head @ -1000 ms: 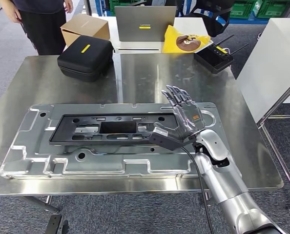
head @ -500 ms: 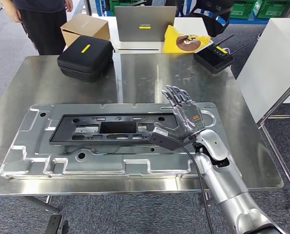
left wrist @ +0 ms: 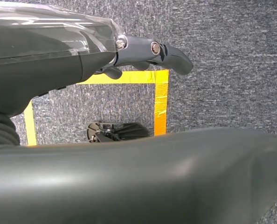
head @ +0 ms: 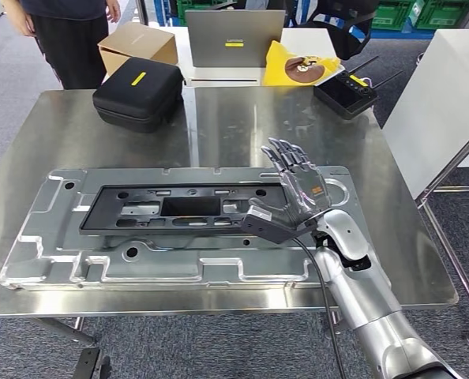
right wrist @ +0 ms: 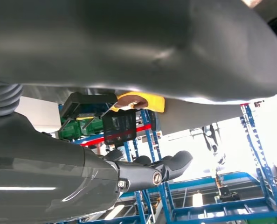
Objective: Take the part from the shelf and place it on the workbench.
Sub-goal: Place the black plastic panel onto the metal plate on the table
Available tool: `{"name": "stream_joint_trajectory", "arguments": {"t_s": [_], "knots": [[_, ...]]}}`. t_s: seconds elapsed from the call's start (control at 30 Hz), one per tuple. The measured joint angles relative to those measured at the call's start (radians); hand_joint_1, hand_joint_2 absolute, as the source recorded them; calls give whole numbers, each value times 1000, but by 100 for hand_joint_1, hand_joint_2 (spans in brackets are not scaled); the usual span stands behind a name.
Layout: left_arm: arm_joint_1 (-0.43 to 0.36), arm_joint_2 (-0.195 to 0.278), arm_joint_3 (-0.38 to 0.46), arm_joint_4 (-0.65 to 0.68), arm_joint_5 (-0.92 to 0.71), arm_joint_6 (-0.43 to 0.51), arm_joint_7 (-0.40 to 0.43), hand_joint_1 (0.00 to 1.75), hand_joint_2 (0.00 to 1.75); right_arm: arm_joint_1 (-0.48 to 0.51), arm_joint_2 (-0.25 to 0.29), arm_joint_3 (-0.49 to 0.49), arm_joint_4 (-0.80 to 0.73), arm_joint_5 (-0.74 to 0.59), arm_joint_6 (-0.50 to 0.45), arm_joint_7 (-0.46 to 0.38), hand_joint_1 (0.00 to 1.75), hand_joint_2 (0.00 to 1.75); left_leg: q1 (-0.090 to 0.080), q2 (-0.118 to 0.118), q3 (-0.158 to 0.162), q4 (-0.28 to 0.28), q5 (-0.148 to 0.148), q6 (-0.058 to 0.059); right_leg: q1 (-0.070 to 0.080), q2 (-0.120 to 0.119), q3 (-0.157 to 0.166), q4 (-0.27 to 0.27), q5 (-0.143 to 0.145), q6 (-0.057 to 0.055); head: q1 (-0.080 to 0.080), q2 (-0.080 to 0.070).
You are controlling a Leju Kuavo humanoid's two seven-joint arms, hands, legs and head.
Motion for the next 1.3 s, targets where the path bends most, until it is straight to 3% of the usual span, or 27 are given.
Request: {"name": "stream_joint_trajectory", "arguments": {"t_s": [1.3], "knots": [[0,0,0,0,0,0,0,0,0,0,0,0,0,0,0,0,0,0,0,0,0,0,0,0,0,0,0,0,0,0,0,0]]}}
